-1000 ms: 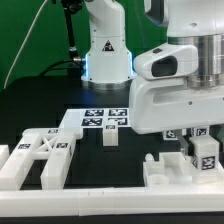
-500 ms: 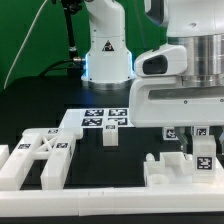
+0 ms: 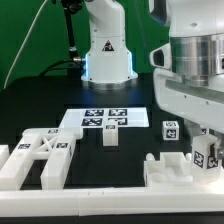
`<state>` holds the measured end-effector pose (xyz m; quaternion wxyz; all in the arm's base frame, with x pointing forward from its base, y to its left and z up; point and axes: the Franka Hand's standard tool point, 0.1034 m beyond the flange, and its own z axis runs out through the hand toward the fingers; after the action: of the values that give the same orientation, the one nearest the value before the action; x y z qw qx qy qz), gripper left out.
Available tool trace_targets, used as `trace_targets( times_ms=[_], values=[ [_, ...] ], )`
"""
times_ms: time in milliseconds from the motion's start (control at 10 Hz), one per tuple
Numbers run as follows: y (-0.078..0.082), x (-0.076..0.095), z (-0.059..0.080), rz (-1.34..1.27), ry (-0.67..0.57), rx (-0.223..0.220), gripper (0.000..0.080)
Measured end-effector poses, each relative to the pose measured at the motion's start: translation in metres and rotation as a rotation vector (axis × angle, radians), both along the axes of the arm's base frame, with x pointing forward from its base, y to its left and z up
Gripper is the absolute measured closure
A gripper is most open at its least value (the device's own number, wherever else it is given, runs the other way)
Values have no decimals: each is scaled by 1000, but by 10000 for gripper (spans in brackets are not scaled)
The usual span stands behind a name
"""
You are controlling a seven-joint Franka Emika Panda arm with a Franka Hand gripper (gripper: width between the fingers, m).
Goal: Assemble chair
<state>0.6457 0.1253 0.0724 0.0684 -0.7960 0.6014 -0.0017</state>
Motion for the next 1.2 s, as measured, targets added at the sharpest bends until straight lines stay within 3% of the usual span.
trace_targets(
  times_ms=[100, 400, 500, 600, 700, 1100, 1200],
  values=[
    [-2, 1, 0, -75, 7, 40, 514],
    [-2, 1, 0, -53, 3, 37, 508],
    [-5, 3, 1, 139, -31, 18, 305],
    [-1, 5, 2, 311, -61, -3, 305],
    [2, 3, 1, 484, -82, -18, 179],
    [2, 1, -1, 778, -114, -47, 151],
    [-1, 2, -1, 945, -128, -80, 151]
  ],
)
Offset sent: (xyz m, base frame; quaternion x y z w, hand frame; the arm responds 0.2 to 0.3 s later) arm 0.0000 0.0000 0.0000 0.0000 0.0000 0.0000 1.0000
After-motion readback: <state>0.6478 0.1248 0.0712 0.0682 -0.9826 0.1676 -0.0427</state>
